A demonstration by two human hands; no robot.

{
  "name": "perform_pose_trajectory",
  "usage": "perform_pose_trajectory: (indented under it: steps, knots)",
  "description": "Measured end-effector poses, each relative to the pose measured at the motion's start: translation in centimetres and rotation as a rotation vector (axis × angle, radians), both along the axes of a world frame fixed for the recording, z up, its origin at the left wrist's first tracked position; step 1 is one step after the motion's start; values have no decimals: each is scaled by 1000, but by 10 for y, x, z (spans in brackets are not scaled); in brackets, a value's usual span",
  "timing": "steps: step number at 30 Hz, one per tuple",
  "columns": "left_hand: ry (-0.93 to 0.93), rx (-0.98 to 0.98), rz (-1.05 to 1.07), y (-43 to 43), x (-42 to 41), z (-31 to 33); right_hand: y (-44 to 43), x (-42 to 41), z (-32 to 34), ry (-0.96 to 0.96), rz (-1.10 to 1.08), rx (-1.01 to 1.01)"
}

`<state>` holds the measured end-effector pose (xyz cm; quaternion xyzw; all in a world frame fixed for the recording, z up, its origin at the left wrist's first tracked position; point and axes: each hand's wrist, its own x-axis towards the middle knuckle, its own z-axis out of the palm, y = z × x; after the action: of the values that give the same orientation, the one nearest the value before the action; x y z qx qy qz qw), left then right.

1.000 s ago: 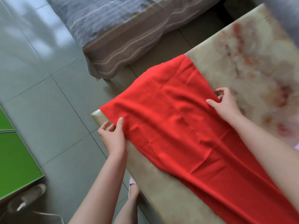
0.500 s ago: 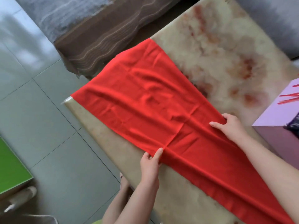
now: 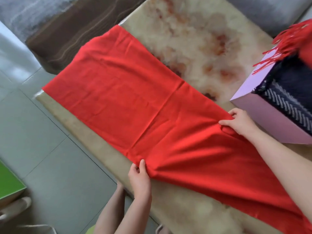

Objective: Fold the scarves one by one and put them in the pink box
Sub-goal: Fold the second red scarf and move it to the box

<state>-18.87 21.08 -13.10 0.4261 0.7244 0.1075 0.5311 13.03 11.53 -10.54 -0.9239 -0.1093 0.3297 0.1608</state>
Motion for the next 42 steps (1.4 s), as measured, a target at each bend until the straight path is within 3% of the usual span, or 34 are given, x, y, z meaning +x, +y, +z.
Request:
perform_pose_trajectory:
  steps: [4,8,10,19,24,32,36,42]
  knots:
    - [35,-33,59,-5,-7,-9,-15,7,-9,-16,64,-94]
    - [-317,-289,236,-32,4,6,-23,7,-10,35,67,-57]
    - [-365,-348,208,-53,10,10,-26,4,-6,45,68,-18]
    - [-319,-324,93,-126,33,14,-73,1,8,74,102,8]
    - [-178,-247,171,-145,10,8,-99,5,2,-46,-86,74]
    - [-139,-222,194,-152,-10,6,-126,3,-10,-190,-125,31]
    - [-131,-217,227,-155,-15,1,-137,3,-11,-264,-302,114]
    - [-209,-231,301,-155,-15,7,-146,10,-35,45,-455,148]
